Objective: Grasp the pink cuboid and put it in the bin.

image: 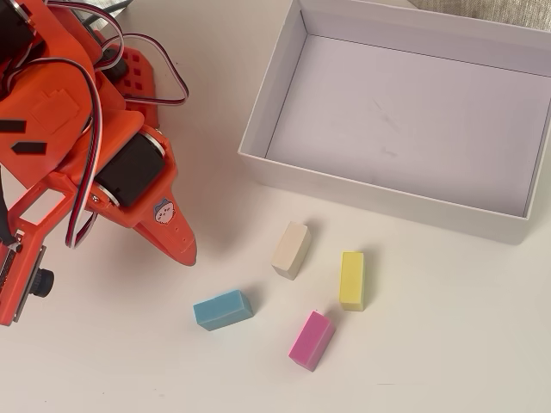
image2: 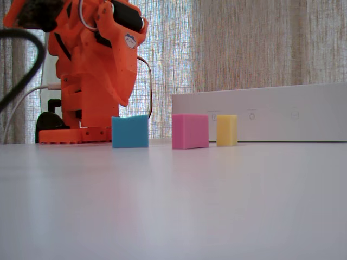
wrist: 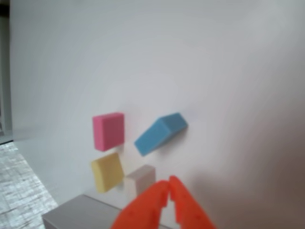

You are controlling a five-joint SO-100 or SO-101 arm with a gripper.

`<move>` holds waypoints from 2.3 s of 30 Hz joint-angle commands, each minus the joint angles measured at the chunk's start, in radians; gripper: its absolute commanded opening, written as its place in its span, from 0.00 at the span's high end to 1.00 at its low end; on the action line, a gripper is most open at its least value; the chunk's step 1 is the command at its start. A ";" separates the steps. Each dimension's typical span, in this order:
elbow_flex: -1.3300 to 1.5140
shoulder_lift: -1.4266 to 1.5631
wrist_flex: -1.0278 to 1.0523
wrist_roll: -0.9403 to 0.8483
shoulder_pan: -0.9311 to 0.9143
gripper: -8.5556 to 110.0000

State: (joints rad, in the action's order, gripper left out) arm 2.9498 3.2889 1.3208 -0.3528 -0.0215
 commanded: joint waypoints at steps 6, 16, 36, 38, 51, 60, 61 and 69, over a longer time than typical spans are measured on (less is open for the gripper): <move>-0.661 -0.557 -0.178 0.048 0.103 0.77; -1.683 -1.230 0.189 0.121 0.224 0.77; -1.031 -1.410 -0.043 0.041 0.133 0.77; -0.999 -1.433 -0.060 0.041 0.130 0.77; -1.091 -1.657 -0.083 0.049 0.107 0.78; -1.186 -1.759 -0.094 0.049 0.109 0.81; -1.186 -1.763 -0.095 0.049 0.110 0.81; -1.186 -1.795 -0.091 0.051 0.114 0.88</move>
State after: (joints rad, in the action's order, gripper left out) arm 1.8101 1.4895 1.2410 -0.2976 0.0920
